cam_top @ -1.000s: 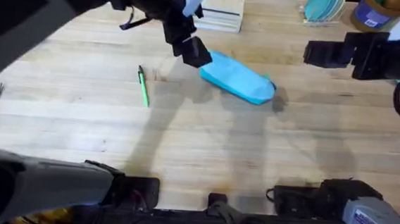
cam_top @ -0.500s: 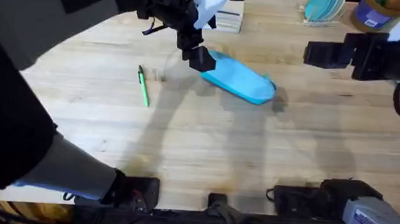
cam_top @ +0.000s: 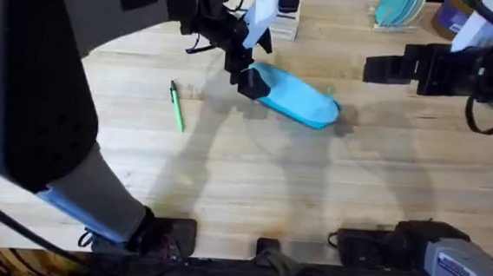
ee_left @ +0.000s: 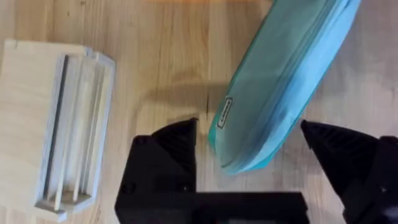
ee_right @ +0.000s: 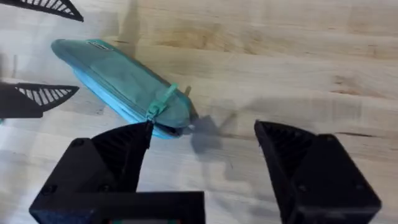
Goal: Unzip the bag, pick up the pens from the table one at a time and place them inside, then zip the bag closed.
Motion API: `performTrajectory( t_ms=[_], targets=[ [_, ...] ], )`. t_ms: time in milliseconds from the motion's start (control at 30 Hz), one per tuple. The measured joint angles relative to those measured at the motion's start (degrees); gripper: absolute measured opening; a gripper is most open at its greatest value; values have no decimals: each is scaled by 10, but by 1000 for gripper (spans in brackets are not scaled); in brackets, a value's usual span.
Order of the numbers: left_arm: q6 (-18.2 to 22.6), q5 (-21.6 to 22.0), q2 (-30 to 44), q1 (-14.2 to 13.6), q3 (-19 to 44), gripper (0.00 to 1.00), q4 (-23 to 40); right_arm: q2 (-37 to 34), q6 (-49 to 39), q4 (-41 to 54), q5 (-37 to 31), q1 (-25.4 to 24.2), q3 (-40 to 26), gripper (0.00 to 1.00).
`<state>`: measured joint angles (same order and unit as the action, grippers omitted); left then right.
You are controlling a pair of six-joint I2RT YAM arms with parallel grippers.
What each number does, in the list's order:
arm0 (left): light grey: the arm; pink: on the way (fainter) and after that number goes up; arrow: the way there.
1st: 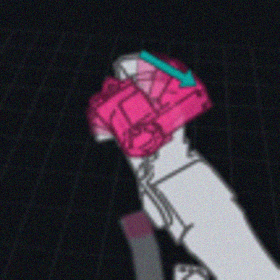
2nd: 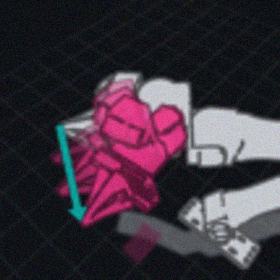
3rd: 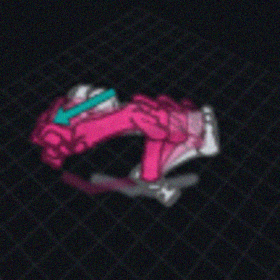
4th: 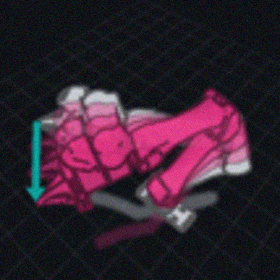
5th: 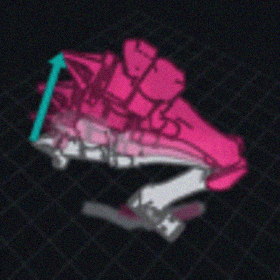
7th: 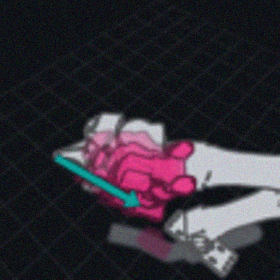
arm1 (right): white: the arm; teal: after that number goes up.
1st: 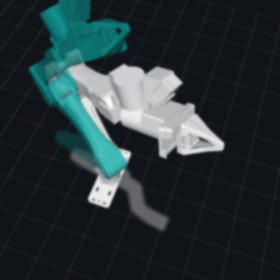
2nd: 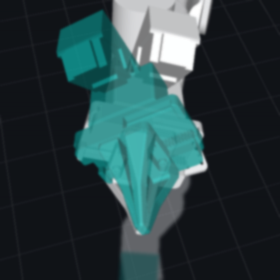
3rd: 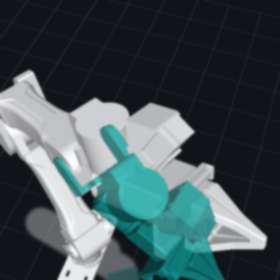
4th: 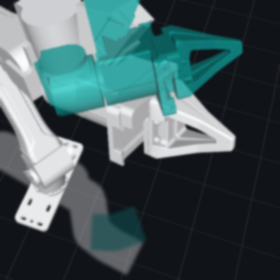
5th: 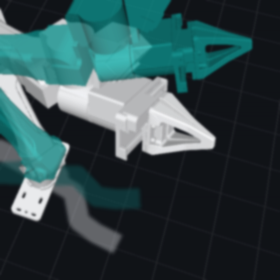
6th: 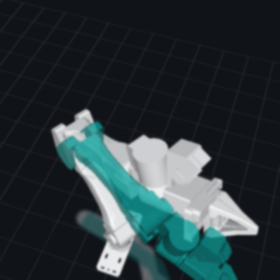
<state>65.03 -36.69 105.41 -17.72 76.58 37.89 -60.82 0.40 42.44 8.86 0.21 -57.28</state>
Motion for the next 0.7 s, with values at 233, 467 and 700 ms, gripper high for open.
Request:
performTrajectory(
  t_ms=[233, 467, 700],
  targets=[
    [6, -14, 0, 0, 0, 993, 29, 0, 0, 0, 0, 0, 0, 996],
    [9, -12, 1, 0, 0, 687, 29, 0, 0, 0, 0, 0, 0, 996],
    [12, -4, 3, 1, 0, 45, 26, 0, 0, -2, 0, 0, 0, 996]
  ],
)
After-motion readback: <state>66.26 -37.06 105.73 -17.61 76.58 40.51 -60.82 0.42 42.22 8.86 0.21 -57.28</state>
